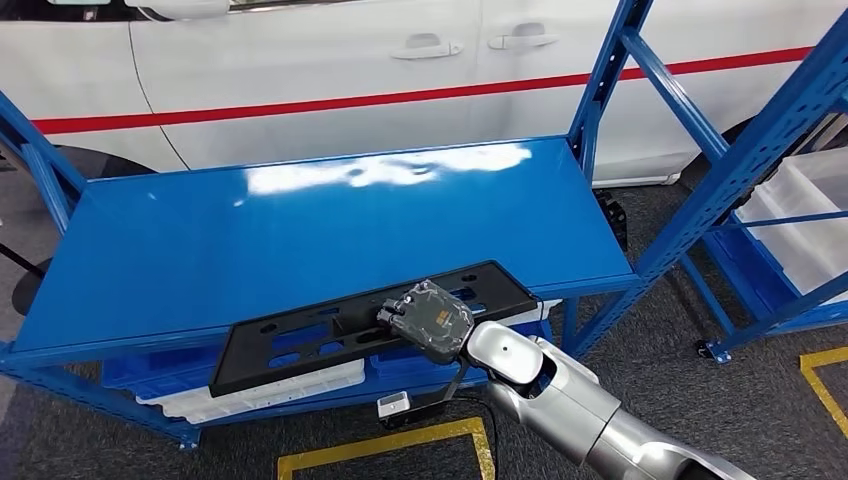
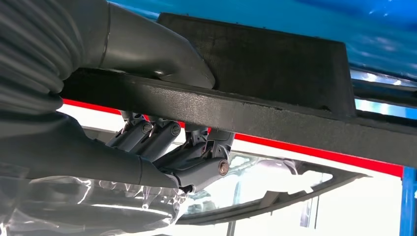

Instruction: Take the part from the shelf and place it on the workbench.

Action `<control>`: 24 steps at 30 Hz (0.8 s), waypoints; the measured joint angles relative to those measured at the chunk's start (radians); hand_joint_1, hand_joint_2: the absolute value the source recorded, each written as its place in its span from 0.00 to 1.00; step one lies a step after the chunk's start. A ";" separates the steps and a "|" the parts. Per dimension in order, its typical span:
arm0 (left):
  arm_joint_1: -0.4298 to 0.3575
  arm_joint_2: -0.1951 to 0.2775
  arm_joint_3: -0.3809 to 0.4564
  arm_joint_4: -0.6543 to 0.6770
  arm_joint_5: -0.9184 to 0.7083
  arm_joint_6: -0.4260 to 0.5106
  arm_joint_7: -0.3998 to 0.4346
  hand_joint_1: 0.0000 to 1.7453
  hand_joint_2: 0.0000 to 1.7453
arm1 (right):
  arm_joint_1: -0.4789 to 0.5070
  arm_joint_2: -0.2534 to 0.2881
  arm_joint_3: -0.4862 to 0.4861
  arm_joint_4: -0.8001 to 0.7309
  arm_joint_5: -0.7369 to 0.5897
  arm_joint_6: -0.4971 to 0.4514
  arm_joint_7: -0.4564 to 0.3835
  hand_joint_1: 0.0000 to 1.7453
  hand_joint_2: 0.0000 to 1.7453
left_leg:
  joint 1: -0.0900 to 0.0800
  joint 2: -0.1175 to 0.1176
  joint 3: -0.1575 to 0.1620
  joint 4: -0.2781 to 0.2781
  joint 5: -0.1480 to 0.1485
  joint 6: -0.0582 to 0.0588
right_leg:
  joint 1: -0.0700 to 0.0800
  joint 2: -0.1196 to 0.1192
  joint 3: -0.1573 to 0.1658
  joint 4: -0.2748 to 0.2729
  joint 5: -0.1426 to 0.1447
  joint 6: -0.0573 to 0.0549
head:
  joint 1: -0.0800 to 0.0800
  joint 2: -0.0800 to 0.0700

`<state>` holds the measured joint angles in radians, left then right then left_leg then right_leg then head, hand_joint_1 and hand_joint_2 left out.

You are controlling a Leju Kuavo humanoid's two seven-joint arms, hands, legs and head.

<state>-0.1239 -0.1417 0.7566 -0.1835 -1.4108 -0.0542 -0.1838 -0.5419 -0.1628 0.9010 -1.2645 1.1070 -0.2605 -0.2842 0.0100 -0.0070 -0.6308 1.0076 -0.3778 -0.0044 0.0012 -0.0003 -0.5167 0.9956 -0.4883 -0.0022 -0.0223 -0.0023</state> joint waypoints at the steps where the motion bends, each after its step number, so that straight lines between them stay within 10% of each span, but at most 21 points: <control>1: 0.000 0.000 0.000 0.000 -0.001 -0.001 0.000 0.00 1.00 | 0.001 0.000 0.000 0.001 0.001 0.000 0.000 1.00 1.00 | 0.001 0.000 -0.003 0.001 -0.001 -0.005 | -0.002 -0.002 -0.003 -0.005 0.008 -0.005 | 0.000 0.000; 7: -0.004 0.002 0.000 0.000 -0.007 -0.007 0.000 0.00 1.00 | 0.019 0.003 0.001 0.012 0.007 -0.012 0.009 1.00 1.00 | 0.003 0.002 -0.078 0.278 -0.188 -0.023 | -0.005 -0.014 -0.062 -0.006 0.057 -0.025 | 0.000 0.000; 13: -0.004 0.004 0.000 0.000 -0.009 -0.010 0.004 0.00 1.00 | 0.026 0.003 0.002 0.017 0.014 -0.023 0.014 1.00 1.00 | -0.004 0.002 0.119 0.008 -0.120 -0.007 | -0.005 -0.012 -0.109 0.022 0.080 -0.004 | 0.000 0.000; 17: -0.003 0.004 0.000 0.000 -0.009 -0.016 0.004 0.00 1.00 | 0.034 0.001 0.004 0.021 0.018 -0.020 0.014 1.00 1.00 | -0.002 0.002 0.104 -0.001 -0.100 0.020 | -0.005 -0.009 -0.124 0.037 0.076 0.019 | 0.000 0.000; 22: -0.003 0.005 0.000 0.000 -0.009 -0.020 0.004 0.00 1.00 | 0.046 0.001 0.004 0.031 0.018 -0.017 0.014 1.00 1.00 | -0.001 0.006 0.053 0.000 -0.061 0.038 | -0.011 -0.004 -0.206 0.286 -0.090 0.034 | 0.000 0.000; 24: -0.002 0.005 0.000 0.000 -0.009 -0.020 0.004 0.00 1.00 | 0.051 0.001 0.004 0.036 0.018 -0.015 0.014 1.00 1.00 | -0.002 0.005 0.031 0.005 -0.049 0.036 | -0.012 -0.004 -0.173 0.276 -0.065 0.032 | 0.000 0.000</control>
<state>-0.1263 -0.1367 0.7561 -0.1835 -1.4202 -0.0745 -0.1793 -0.4914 -0.1621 0.9049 -1.2284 1.1250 -0.2755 -0.2707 0.0078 -0.0023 -0.5996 1.0129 -0.4264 0.0317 -0.0104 -0.0044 -0.6897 1.2718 -0.5537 0.0299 -0.0225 -0.0023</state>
